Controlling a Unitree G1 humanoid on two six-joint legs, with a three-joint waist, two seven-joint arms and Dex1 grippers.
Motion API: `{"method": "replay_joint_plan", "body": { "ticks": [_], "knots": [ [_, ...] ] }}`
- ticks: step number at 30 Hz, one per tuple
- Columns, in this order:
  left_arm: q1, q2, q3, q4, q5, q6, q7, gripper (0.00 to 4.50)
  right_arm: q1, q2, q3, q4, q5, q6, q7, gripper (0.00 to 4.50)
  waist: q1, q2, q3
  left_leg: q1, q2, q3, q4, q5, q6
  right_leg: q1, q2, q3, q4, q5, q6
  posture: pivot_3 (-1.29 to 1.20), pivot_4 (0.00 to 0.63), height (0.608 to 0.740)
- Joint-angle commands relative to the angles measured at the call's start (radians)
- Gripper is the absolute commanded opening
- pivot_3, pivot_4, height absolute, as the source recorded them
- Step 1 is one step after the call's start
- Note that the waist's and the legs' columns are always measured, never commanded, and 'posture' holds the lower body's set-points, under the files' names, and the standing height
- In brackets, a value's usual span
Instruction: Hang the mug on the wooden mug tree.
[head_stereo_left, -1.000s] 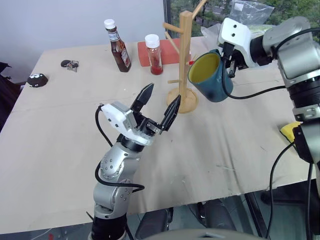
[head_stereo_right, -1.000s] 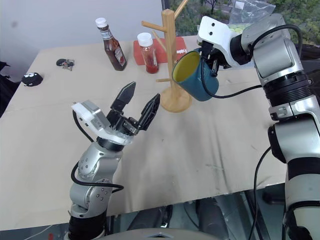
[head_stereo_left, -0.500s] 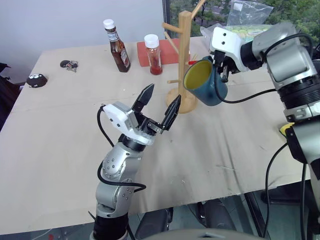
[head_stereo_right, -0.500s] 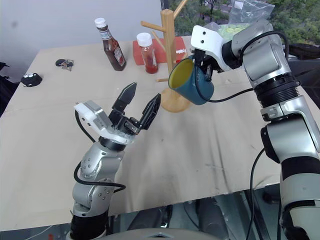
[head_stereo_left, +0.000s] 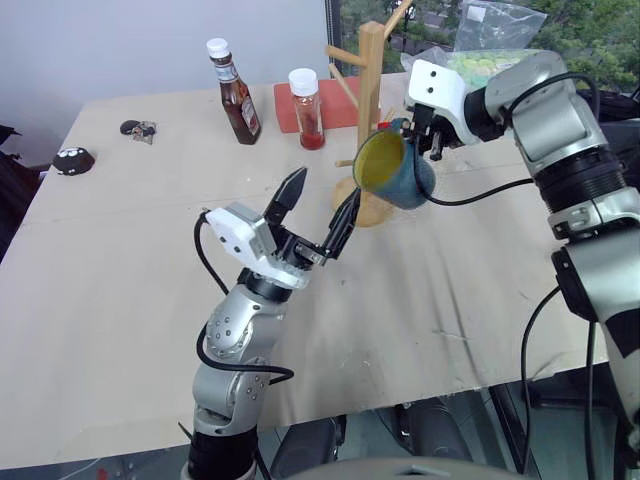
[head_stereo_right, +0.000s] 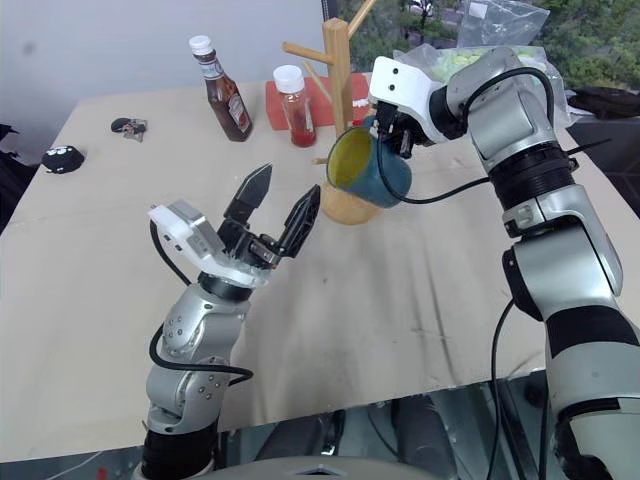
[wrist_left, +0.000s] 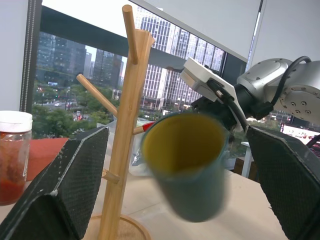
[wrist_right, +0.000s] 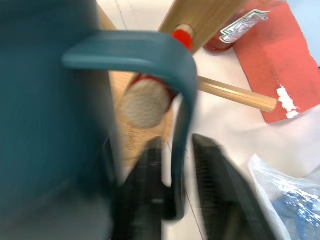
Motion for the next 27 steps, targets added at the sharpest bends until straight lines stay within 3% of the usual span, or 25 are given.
{"method": "replay_joint_plan", "body": {
  "ticks": [1, 5, 8, 13, 15, 19, 24, 27],
  "knots": [
    [-0.009, -0.001, -0.01, -0.024, 0.001, -0.017, 0.003, 4.5, -0.051, -0.003, -0.038, 0.001, 0.004, -0.013, -0.009, 2.64, 0.0, 0.0, 0.0, 0.0, 0.0, 0.0, 0.0, 0.0, 0.0, 0.0, 0.0, 0.0, 0.0, 0.0, 0.0, 0.0, 0.15, 0.74],
    [-0.011, -0.001, -0.011, -0.022, -0.001, -0.018, 0.002, 4.5, -0.062, -0.011, -0.046, 0.013, 0.005, -0.013, -0.015, 4.41, 0.0, 0.0, 0.0, 0.0, 0.0, 0.0, 0.0, 0.0, 0.0, 0.0, 0.0, 0.0, 0.0, 0.0, 0.0, 0.0, 0.15, 0.74],
    [-0.01, 0.0, -0.017, -0.025, -0.001, -0.014, 0.001, 4.5, -0.06, -0.032, -0.068, 0.002, 0.021, 0.001, -0.013, 4.41, 0.0, 0.0, 0.0, 0.0, 0.0, 0.0, 0.0, 0.0, 0.0, 0.0, 0.0, 0.0, 0.0, 0.0, 0.0, 0.0, 0.15, 0.74],
    [0.051, 0.063, -0.018, -0.046, -0.008, 0.059, -0.004, 4.5, 0.05, -0.155, -0.191, -0.108, 0.15, 0.066, 0.086, 4.41, 0.008, 0.0, 0.0, -0.001, 0.0, -0.002, 0.0, 0.0, 0.0, 0.0, 0.0, -0.001, -0.001, 0.0, 0.0, 0.0, 0.15, 0.74],
    [0.102, 0.106, -0.022, -0.061, 0.005, 0.099, -0.004, 4.5, 0.187, -0.212, -0.284, -0.207, 0.25, 0.058, 0.138, 4.41, 0.012, -0.002, -0.001, -0.001, -0.001, -0.002, -0.001, 0.0, 0.0, 0.001, 0.0, -0.001, -0.002, 0.0, 0.0, 0.0, 0.15, 0.74],
    [0.214, 0.176, -0.025, -0.087, 0.014, 0.135, -0.018, 4.5, 0.515, -0.227, -0.449, -0.431, 0.396, 0.092, 0.086, 4.41, 0.015, -0.001, -0.001, 0.0, 0.0, -0.002, 0.0, 0.0, 0.0, 0.003, -0.001, -0.002, -0.002, 0.0, 0.0, 0.0, 0.15, 0.74],
    [0.339, 0.261, 0.03, -0.064, 0.041, 0.129, -0.05, 4.5, 0.975, -0.109, -0.614, -0.721, 0.573, 0.211, -0.069, 4.41, 0.016, 0.003, -0.002, 0.003, 0.002, -0.001, -0.001, 0.0, 0.0, 0.003, 0.0, 0.0, 0.001, 0.0, 0.0, 0.0, 0.15, 0.74],
    [0.38, 0.31, 0.022, -0.036, 0.086, 0.123, -0.078, 4.5, 1.183, -0.031, -0.648, -0.779, 0.577, 0.112, -0.14, 4.41, 0.025, 0.003, -0.003, 0.005, 0.002, -0.001, 0.0, 0.0, 0.0, 0.006, 0.001, -0.001, 0.001, 0.0, -0.001, 0.0, 0.15, 0.74]
  ]
}}
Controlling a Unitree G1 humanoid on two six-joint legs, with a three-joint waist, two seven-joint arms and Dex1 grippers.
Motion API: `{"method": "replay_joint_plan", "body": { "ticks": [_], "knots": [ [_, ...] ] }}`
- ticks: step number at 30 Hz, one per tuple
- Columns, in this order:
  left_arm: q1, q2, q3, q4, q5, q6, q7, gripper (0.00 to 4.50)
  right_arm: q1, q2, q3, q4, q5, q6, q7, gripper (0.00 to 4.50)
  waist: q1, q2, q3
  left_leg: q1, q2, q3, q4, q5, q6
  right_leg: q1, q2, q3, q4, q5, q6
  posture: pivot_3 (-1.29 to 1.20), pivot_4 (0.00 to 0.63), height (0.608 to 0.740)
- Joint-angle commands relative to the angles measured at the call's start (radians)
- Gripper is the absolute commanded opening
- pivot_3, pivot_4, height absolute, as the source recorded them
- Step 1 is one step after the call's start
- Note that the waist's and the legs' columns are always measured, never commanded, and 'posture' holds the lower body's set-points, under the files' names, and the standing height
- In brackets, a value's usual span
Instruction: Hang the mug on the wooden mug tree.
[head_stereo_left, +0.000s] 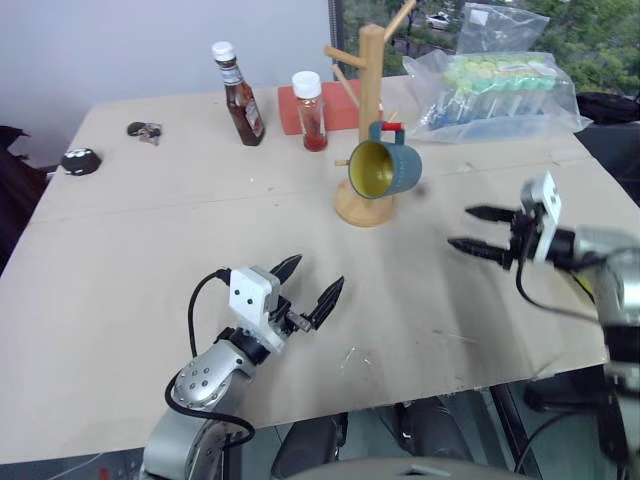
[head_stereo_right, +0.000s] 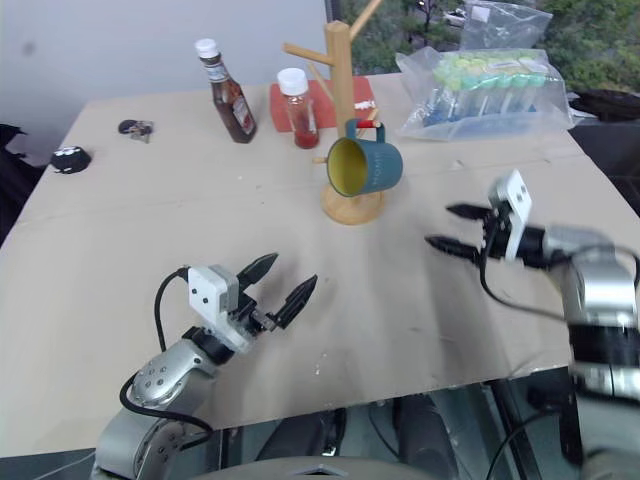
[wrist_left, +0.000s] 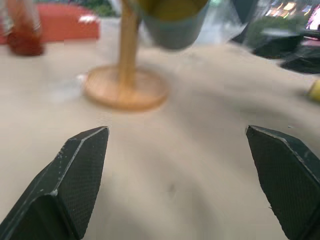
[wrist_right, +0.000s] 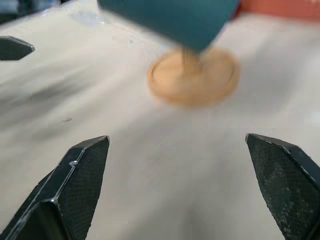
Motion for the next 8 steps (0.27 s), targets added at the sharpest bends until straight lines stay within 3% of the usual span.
{"method": "replay_joint_plan", "body": {
  "ticks": [1, 5, 8],
  "knots": [
    [0.027, 0.027, 0.001, 0.004, 0.03, -0.018, -0.031, 4.5, 0.148, 0.059, -0.059, -0.089, 0.025, -0.127, -0.074, 4.41, 0.002, 0.0, 0.0, 0.001, 0.0, 0.0, 0.0, 0.0, 0.0, 0.001, 0.0, 0.0, 0.0, 0.0, 0.0, 0.0, 0.15, 0.74],
    [0.059, 0.016, -0.013, 0.01, 0.03, -0.032, -0.043, 4.5, 0.258, 0.108, -0.033, -0.055, -0.026, -0.309, -0.115, 4.41, -0.001, 0.0, -0.001, 0.001, -0.001, 0.004, 0.004, 0.0, 0.0, 0.002, 0.003, 0.001, 0.0, 0.002, 0.003, 0.0, 0.15, 0.74],
    [0.08, 0.012, -0.015, 0.023, 0.061, -0.053, -0.04, 4.5, 0.281, 0.125, -0.025, -0.026, -0.026, -0.361, -0.138, 4.41, -0.007, 0.0, -0.001, 0.012, 0.0, 0.007, 0.002, 0.0, 0.001, 0.011, 0.002, 0.002, -0.001, 0.001, 0.004, 0.0, 0.15, 0.74]
  ]
}}
